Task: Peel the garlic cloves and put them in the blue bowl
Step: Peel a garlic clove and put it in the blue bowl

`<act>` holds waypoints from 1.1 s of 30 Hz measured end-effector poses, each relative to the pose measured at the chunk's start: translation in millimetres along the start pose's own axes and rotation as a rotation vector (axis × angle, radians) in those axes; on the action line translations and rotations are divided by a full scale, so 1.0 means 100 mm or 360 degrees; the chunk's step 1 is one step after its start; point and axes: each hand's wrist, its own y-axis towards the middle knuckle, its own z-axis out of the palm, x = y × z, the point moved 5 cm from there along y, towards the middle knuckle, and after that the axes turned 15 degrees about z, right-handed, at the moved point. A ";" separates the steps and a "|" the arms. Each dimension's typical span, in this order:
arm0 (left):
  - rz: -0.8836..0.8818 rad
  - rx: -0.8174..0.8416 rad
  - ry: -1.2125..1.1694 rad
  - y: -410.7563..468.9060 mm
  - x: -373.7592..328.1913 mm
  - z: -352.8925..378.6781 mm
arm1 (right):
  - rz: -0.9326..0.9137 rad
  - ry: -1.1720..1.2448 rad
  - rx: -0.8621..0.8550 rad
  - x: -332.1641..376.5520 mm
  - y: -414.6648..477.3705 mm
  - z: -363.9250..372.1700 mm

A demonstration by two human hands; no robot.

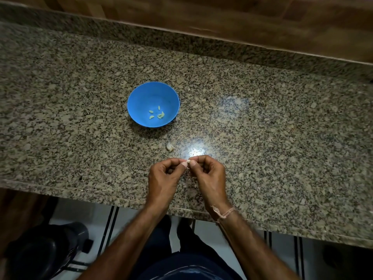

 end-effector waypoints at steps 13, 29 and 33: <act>0.0047 -0.0053 0.0176 0.03 -0.04 0.01 | 0.0048 0.0106 0.0039 0.06 0.00 0.00; 0.0559 0.0133 0.1077 0.12 -0.23 0.05 | -0.0436 -0.0552 -0.0173 0.19 -0.05 0.00; 0.0537 0.0161 0.1055 0.14 -0.23 0.07 | -0.0571 -0.0725 -0.0209 0.21 -0.06 0.01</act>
